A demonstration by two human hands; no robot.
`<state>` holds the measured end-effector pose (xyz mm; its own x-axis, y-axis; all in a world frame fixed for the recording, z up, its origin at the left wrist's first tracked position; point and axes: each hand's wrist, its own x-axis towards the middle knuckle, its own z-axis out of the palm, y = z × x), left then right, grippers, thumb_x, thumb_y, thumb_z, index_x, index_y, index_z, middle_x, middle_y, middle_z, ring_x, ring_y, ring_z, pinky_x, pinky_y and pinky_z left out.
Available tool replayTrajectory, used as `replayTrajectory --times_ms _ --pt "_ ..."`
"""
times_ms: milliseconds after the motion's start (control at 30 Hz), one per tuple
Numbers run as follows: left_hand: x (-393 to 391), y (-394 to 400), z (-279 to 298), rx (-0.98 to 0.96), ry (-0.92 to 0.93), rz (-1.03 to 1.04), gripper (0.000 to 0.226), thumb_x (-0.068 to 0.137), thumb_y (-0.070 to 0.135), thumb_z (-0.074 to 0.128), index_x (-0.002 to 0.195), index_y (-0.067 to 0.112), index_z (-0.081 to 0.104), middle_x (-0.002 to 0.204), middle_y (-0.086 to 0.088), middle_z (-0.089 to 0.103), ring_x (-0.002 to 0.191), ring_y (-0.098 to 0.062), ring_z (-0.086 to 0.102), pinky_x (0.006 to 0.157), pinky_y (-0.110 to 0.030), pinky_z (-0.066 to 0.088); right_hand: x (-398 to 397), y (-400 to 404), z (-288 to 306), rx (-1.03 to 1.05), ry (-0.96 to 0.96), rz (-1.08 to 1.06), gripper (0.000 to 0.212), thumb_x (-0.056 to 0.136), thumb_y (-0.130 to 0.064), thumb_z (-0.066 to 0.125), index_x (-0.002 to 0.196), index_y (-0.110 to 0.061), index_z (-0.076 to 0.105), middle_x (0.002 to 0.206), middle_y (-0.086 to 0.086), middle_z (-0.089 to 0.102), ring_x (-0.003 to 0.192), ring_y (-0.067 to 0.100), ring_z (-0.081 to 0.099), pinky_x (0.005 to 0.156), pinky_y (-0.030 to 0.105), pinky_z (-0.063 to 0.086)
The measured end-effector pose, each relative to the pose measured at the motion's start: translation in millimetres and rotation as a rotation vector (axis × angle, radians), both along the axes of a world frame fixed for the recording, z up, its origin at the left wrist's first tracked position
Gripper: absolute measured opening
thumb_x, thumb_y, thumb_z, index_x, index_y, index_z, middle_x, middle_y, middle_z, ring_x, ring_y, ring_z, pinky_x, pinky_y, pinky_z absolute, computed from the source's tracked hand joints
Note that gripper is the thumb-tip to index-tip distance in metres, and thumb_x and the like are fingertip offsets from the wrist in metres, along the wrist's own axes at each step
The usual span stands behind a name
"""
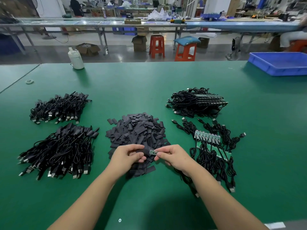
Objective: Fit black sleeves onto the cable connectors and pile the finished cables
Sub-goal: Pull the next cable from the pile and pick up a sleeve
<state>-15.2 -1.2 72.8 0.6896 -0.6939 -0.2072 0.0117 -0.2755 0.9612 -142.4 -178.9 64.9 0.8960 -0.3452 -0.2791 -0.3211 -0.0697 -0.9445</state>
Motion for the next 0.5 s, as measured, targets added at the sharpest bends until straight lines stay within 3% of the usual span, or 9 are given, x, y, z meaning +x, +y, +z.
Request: replayTrajectory --times_ms 100,333,500 --pt "-4.3 -3.8 -3.0 -0.037 0.017 -0.002 0.029 0.086 -0.005 0.069 0.111 0.010 0.068 0.084 -0.011 0.076 0.083 -0.022 0.075 0.075 -0.019 0.057 -0.1 -0.9 2.6 -0.018 -0.006 0.028 0.019 0.098 -0.013 0.061 0.111 -0.014 0.074 0.084 -0.002 0.076 0.050 0.009 0.037 0.045 0.018 0.032" --pt "-5.5 0.7 -2.7 0.066 -0.257 -0.040 0.020 0.091 0.009 0.067 0.103 0.025 0.071 0.073 -0.001 0.075 0.055 -0.009 0.064 0.060 -0.016 0.052 -0.3 -5.8 2.5 -0.006 -0.013 0.007 0.017 0.099 -0.017 0.060 0.099 -0.024 0.076 0.072 -0.008 0.071 0.049 0.007 0.037 0.045 0.018 0.030" --pt "-5.7 1.1 0.8 0.027 -0.319 0.000 0.017 0.092 0.012 0.067 0.099 0.027 0.071 0.074 0.003 0.075 0.055 -0.008 0.065 0.061 -0.015 0.052 -1.0 -5.8 -1.1 0.056 -0.017 0.007 0.021 0.098 -0.018 0.061 0.094 -0.029 0.079 0.078 -0.004 0.073 0.051 0.009 0.039 0.047 0.020 0.032"
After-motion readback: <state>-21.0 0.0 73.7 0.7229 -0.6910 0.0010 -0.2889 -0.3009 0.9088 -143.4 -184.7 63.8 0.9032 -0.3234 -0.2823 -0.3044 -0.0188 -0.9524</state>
